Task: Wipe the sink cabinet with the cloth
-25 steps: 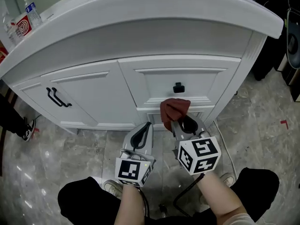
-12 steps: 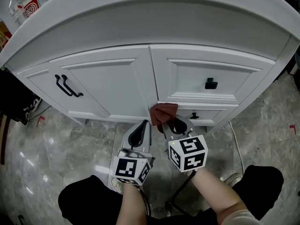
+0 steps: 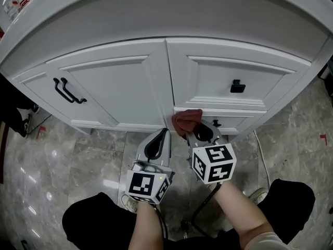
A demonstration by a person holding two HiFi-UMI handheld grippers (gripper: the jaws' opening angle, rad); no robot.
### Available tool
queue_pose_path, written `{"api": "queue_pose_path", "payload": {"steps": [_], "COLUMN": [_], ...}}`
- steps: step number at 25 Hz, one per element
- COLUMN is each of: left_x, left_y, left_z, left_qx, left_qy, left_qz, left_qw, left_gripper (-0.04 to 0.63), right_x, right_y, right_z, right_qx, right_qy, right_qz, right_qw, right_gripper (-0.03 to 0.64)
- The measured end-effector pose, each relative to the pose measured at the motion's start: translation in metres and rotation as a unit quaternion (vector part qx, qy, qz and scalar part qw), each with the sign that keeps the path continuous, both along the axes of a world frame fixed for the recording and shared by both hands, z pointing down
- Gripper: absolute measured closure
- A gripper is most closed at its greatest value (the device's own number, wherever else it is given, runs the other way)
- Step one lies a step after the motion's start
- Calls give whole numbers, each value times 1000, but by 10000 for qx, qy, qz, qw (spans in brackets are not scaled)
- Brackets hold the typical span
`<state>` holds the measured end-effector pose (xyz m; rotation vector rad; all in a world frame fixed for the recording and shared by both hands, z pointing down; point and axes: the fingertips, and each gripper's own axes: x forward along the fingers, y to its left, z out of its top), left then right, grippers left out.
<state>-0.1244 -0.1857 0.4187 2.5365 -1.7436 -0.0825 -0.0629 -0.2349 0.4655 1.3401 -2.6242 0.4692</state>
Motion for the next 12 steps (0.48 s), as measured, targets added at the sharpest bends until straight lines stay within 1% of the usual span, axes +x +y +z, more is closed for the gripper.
{"api": "queue_pose_path", "payload": {"steps": [6, 12], "left_x": [23, 45], "left_y": [-6, -12], "left_z": [-5, 2], "left_qx": [60, 3], "left_qy": [-15, -22], "left_qz": [206, 374], "left_qw": [9998, 9993], "left_gripper": [595, 595], "right_x": [26, 56], "right_y": [-7, -10], "right_z": [4, 9], "right_qx": [-1, -100], "right_qy": [134, 30], "right_qz": [110, 349], "right_qw": [9998, 9993], "right_gripper": [525, 525]}}
